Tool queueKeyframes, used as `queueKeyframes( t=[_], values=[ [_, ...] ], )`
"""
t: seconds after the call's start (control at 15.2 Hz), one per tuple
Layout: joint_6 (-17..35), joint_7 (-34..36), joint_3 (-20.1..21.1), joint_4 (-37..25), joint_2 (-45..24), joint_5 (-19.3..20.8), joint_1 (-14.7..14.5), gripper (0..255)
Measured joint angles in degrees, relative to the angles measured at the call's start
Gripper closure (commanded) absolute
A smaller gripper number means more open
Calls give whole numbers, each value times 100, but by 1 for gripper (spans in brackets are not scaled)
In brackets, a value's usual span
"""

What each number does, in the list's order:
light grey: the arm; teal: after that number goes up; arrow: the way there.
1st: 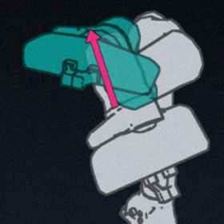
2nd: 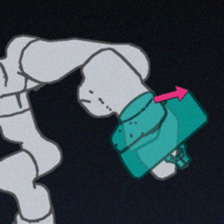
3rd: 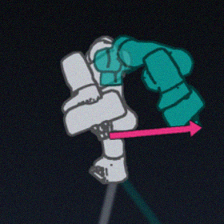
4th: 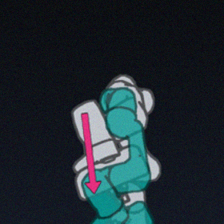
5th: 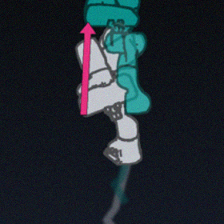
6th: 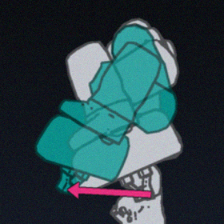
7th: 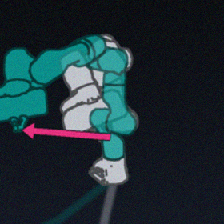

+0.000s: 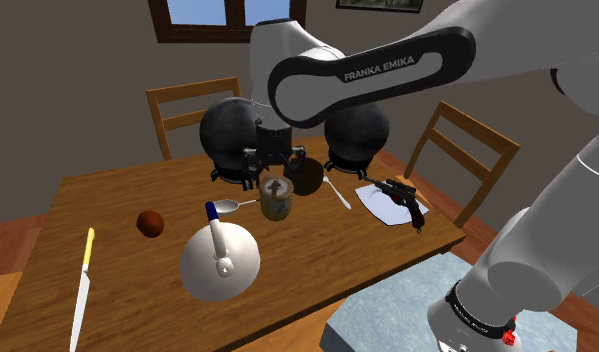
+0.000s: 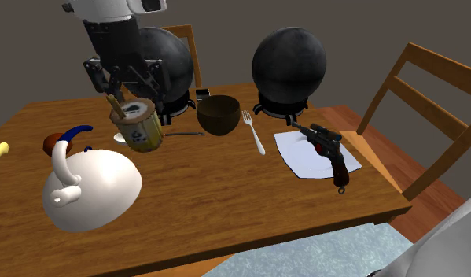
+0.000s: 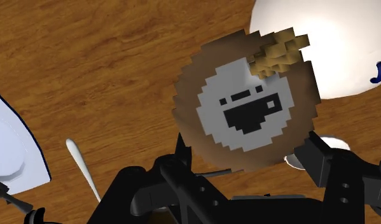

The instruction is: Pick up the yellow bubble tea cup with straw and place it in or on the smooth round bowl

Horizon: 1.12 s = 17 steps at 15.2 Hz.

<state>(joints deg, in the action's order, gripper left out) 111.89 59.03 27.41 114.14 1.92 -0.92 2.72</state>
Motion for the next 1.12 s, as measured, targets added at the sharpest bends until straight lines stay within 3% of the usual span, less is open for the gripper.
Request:
queueKeyframes(
  t=[0.46,1.12],
  values=[
    [-467,-72,-37,-405,70,-28,31,255],
    [-628,-1155,-622,-952,-359,168,597,255]
  ],
)
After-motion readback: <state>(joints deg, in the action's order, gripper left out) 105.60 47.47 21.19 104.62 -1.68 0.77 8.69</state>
